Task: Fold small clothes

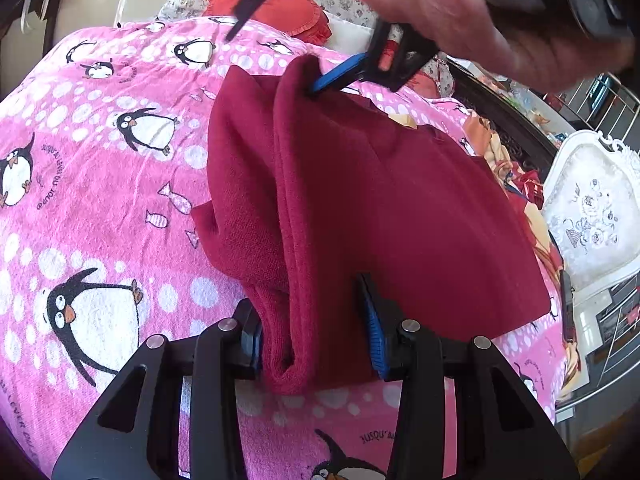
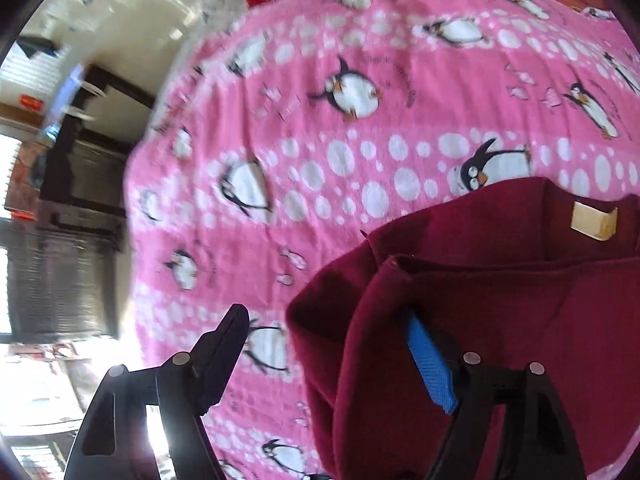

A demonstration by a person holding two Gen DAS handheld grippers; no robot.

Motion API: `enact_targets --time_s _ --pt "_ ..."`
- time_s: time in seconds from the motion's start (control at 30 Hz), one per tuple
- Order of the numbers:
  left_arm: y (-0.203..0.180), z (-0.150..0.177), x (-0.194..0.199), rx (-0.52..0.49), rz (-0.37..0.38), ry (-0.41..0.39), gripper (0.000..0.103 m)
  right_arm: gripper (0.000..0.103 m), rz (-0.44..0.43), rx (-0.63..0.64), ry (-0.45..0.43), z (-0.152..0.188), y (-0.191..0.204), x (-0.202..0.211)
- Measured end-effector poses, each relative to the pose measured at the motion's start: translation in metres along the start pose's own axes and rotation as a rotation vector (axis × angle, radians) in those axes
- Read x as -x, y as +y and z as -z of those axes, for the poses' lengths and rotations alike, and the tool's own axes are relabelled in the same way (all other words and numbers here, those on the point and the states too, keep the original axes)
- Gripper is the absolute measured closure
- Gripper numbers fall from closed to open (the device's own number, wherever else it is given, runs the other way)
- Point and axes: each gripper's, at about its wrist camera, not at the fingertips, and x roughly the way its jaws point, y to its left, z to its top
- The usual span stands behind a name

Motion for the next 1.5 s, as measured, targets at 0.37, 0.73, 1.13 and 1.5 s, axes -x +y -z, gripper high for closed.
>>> enact_targets --time_s 0.37,0.73,1.13,1.5 --pt "-0.003 0.0 0.0 -0.017 -0.011 -0.003 0.063 0.044 0.547 0.274 0.098 0.003 0.068 -0.075" --pt "-0.006 -0.019 0.029 0.09 0.058 -0.033 0.089 0.093 0.175 0.23 -0.042 0.013 -0.016 0.039" --pt "-0.178 -0.038 0.035 -0.21 0.154 -0.029 0.089 0.093 -0.019 0.179 -0.179 0.043 -0.168 0.191" --pt "-0.263 0.012 -0.061 -0.351 0.101 0.201 0.074 0.091 0.085 0.138 -0.2 0.05 -0.31 0.151"
